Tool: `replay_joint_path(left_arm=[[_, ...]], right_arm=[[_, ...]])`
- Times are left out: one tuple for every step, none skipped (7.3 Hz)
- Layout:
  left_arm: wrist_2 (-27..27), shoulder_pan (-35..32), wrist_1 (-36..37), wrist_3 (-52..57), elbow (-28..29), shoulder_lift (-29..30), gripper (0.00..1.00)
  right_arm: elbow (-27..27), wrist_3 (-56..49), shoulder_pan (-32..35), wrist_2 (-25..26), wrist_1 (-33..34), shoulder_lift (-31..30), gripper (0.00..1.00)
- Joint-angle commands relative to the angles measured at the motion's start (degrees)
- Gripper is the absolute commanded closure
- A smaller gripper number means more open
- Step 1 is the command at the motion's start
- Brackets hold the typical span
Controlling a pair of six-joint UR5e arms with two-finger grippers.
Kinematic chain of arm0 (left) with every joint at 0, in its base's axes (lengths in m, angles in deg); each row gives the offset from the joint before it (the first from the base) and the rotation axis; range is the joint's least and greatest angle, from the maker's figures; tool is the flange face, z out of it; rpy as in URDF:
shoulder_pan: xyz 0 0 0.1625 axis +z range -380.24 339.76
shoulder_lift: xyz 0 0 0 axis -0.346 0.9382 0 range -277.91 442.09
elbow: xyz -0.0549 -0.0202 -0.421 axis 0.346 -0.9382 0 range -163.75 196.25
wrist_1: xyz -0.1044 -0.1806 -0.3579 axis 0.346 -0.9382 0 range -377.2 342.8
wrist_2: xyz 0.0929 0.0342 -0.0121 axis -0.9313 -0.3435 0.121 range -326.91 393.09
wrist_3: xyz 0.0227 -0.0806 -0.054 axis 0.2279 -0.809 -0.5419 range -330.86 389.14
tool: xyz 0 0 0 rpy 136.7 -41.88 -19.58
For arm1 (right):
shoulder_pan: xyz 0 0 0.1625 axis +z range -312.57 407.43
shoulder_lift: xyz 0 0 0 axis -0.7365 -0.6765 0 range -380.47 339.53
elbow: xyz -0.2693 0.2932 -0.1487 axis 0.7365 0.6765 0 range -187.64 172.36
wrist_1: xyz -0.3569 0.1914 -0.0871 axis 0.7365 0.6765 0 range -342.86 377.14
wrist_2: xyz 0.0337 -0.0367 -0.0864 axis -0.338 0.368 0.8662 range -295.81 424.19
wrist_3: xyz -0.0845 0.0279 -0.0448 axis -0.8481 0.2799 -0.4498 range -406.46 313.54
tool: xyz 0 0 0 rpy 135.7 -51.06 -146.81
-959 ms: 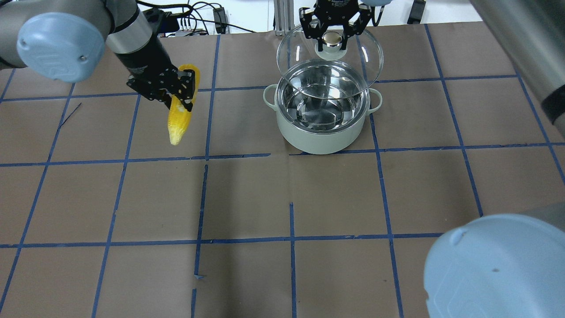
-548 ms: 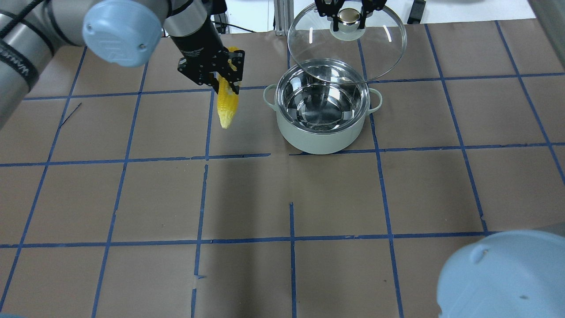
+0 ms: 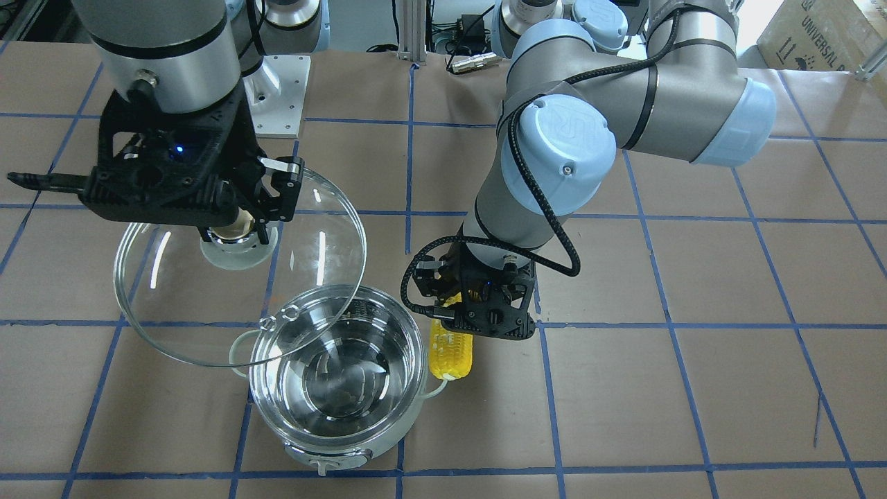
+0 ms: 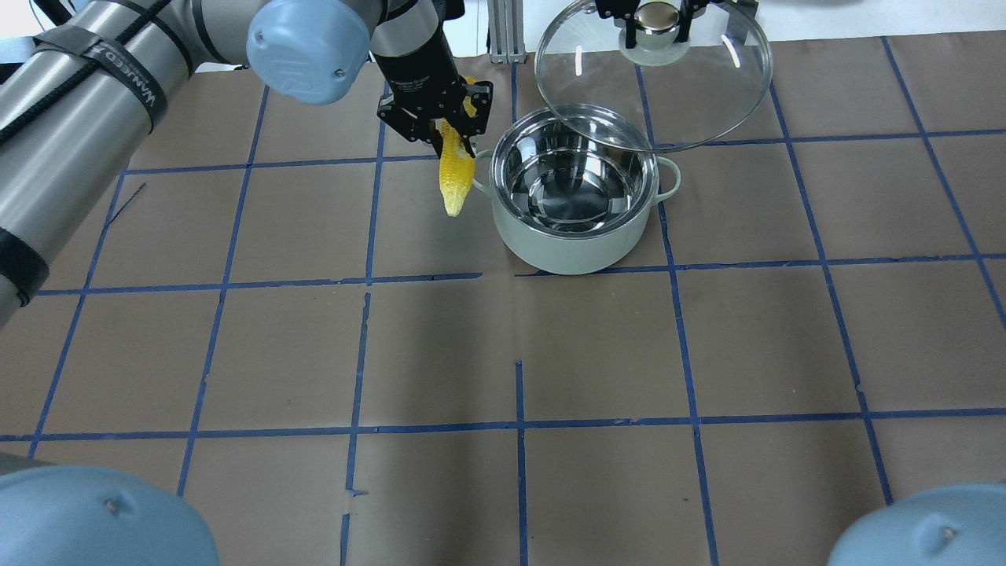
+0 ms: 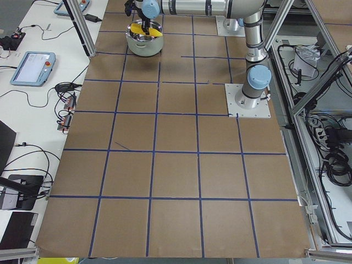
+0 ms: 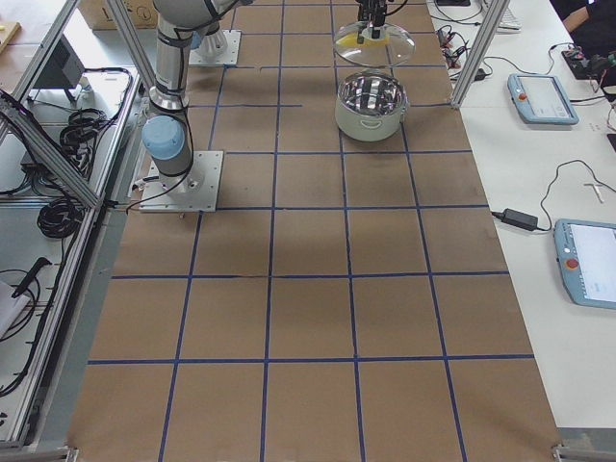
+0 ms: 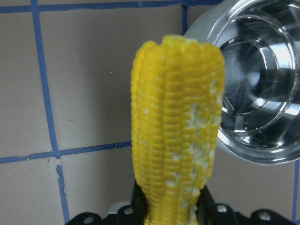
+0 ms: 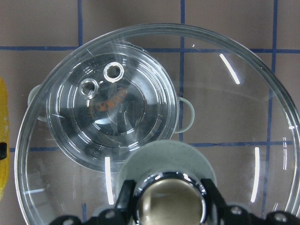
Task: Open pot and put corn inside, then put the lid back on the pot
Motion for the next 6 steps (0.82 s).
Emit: replay_joint_path(left_arm=[[2.9,-1.3,4.5,-5.9,0.2,2.5,0.92],[2.8,-1.4,5.0,-6.6,0.1,3.1,0.92],[2.6,-3.6,6.1,-8.0,0.4,4.4,0.92],[2.1,-5.6,7.7,-9.6,1.3,6.0,0.92],[0.9,-7.1,9.9,-9.7,2.5,9.0,0.92],[-2.8,-9.2,10.0,-9.6,2.3,10.0,0.92]], right_arm=[[-0.4,-4.0,-5.1,-1.3,-3.1,-0.5,0.79],[-0.4,-4.8,-6.7,-1.3,-4.7,-0.6,0.79],[-0.4,-5.3,-7.1,-1.3,-4.8,-0.6,0.79],[-0.3,-5.6,-7.4,-1.3,-5.3,-0.7,0.8],[-0.4,-6.0,-7.7,-1.2,-6.1,-1.5,0.8],[-0.4,-6.1,-8.5,-1.2,-6.3,-1.6,0.8]])
